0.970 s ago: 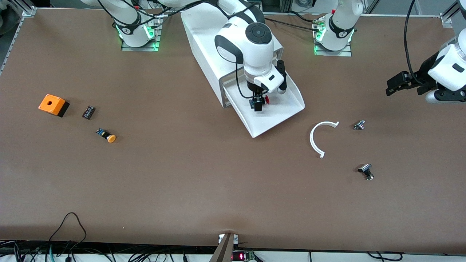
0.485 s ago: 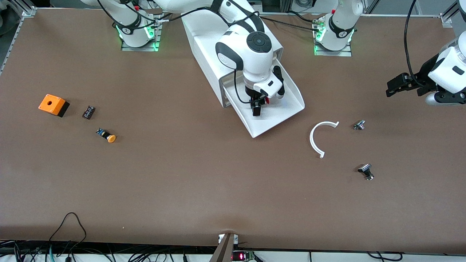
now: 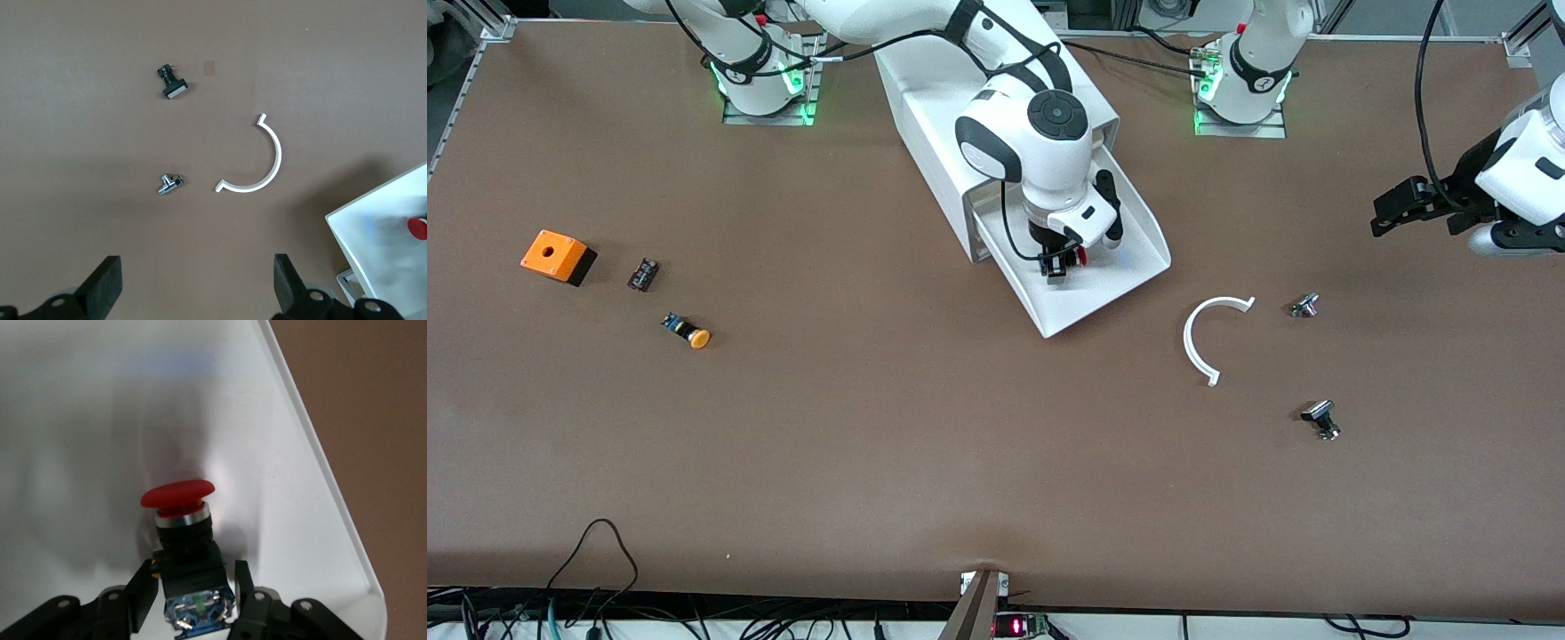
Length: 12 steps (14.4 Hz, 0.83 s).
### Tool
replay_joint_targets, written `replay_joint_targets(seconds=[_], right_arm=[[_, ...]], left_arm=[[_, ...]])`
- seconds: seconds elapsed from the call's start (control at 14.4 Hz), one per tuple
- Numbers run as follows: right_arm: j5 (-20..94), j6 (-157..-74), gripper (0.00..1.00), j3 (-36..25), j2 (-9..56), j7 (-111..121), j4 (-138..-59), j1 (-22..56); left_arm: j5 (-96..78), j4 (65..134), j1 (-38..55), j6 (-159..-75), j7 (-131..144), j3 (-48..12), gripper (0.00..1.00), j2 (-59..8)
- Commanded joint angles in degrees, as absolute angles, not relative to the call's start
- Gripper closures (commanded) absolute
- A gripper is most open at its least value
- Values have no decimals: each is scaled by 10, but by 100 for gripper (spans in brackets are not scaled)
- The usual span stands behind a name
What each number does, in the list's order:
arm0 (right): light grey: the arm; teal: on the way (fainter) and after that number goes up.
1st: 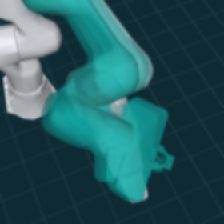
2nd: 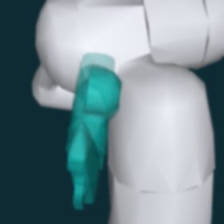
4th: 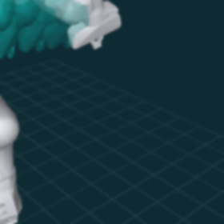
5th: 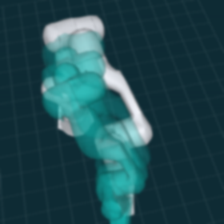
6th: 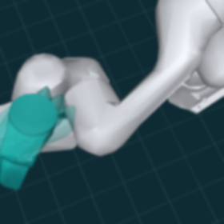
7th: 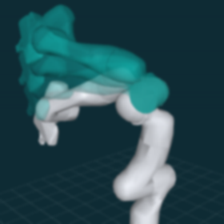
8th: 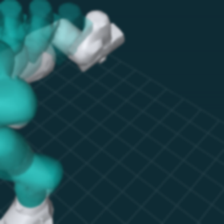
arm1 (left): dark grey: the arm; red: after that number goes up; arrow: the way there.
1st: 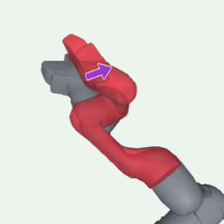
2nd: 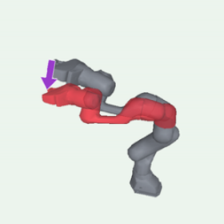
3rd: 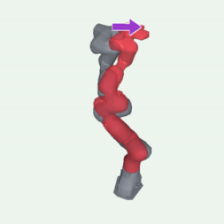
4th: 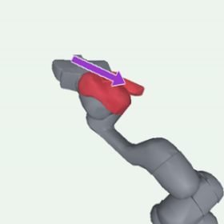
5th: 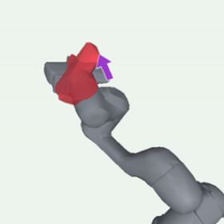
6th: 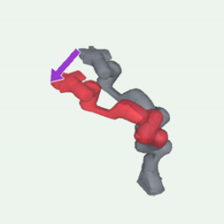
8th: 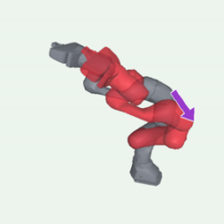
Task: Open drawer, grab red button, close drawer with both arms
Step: 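Grasp the red mushroom button inside the drawer with the right gripper, then lift the red button out of the drawer with the right gripper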
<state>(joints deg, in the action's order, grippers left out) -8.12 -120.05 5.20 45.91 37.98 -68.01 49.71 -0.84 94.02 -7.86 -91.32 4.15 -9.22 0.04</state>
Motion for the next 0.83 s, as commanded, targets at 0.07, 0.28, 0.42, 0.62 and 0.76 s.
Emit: replay_joint_targets(seconds=[0.07, 0.28, 0.42, 0.62, 0.76], right_arm=[[-90, -1202, 64, 52, 466, 377, -659, 496], [-86, -1180, 68, 46, 443, 380, -658, 489], [-77, -1175, 68, 47, 404, 370, -660, 468], [-32, -1181, 68, 14, 352, 367, -697, 440], [14, -1184, 68, -4, 325, 353, -741, 405]], left_arm=[[5, 921, -79, -901, 45, -96, 0, -9], [7, 920, -76, -901, 41, -98, 0, -10], [7, 920, -75, -901, 43, -98, 0, -10], [6, 920, -75, -901, 45, -98, 0, -10], [6, 920, -76, -900, 42, -97, 0, -11]])
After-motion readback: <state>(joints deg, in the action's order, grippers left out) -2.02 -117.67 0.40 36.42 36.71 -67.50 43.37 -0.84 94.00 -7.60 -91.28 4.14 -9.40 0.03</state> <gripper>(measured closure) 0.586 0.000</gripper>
